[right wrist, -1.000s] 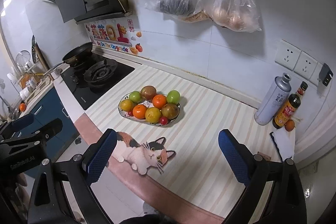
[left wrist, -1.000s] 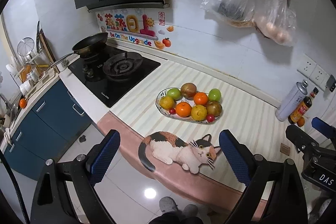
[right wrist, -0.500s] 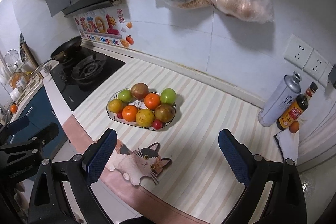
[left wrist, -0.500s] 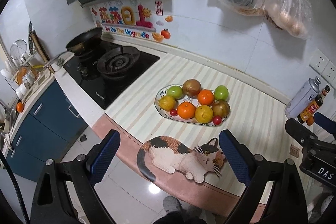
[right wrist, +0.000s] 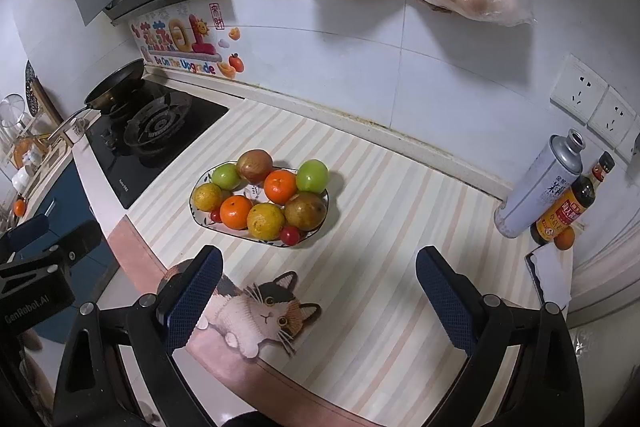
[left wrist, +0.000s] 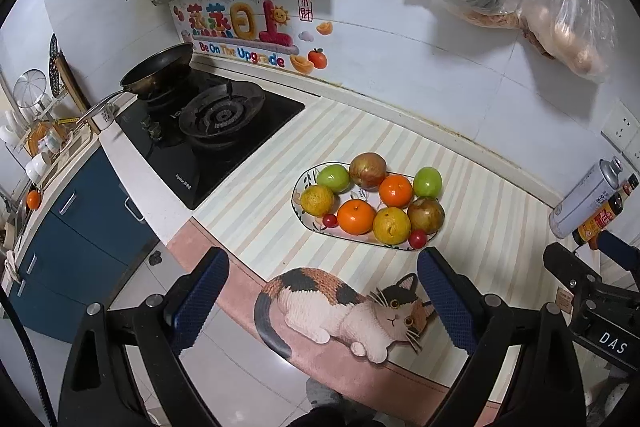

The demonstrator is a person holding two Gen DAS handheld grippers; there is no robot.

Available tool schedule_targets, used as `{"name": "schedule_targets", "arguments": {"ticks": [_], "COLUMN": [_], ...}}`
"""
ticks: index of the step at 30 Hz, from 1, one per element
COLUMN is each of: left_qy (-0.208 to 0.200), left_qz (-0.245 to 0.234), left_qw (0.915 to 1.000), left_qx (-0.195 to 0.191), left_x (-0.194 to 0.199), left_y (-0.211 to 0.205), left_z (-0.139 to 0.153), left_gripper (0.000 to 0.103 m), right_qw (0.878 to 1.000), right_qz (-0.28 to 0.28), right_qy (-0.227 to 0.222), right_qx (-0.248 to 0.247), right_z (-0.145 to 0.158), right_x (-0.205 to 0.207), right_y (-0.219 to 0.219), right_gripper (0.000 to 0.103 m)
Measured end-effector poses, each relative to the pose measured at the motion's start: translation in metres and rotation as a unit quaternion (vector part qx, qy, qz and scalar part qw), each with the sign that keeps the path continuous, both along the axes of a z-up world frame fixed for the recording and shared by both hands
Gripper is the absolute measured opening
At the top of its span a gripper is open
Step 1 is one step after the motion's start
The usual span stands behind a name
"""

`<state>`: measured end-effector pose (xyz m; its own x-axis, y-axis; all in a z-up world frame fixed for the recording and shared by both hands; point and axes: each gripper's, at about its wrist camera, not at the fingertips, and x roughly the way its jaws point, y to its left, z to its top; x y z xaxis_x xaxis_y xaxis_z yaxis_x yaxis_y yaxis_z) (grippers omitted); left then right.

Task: Organize fruits

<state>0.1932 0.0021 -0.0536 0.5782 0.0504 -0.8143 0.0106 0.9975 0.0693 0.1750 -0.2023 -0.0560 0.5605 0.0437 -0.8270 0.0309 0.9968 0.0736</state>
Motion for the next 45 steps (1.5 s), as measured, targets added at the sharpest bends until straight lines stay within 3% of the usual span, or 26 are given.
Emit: {"name": "schedule_targets", "arguments": {"ticks": [4, 6, 45], "left_qy": [-0.008, -0.013, -0.023], "left_qz": [0.0, 0.0, 0.007], "left_qw": [0.9999, 0.9999, 0.9997], "left_qx": [0.006, 0.007, -0.004], "left_x": [0.0, -0.001, -0.015], "left_y": [-0.001, -0.001, 0.0], "left_z": [0.002, 0.003, 0.007], "left_gripper": [0.096, 0.103, 0.103], "right_qw": [1.0, 1.0, 1.0], "right_qz": [-0.001, -0.001, 0.007], "right_qy": [-0.001, -0.001, -0.008], "right_qx": [0.001, 0.001, -0.005], "right_z": [0.0, 0.0, 0.01], "right_x": [-0.001, -0.002, -0.011], "right_y": [-0.001, -0.001, 0.004], "right_gripper": [0.102, 0.102, 0.102]}}
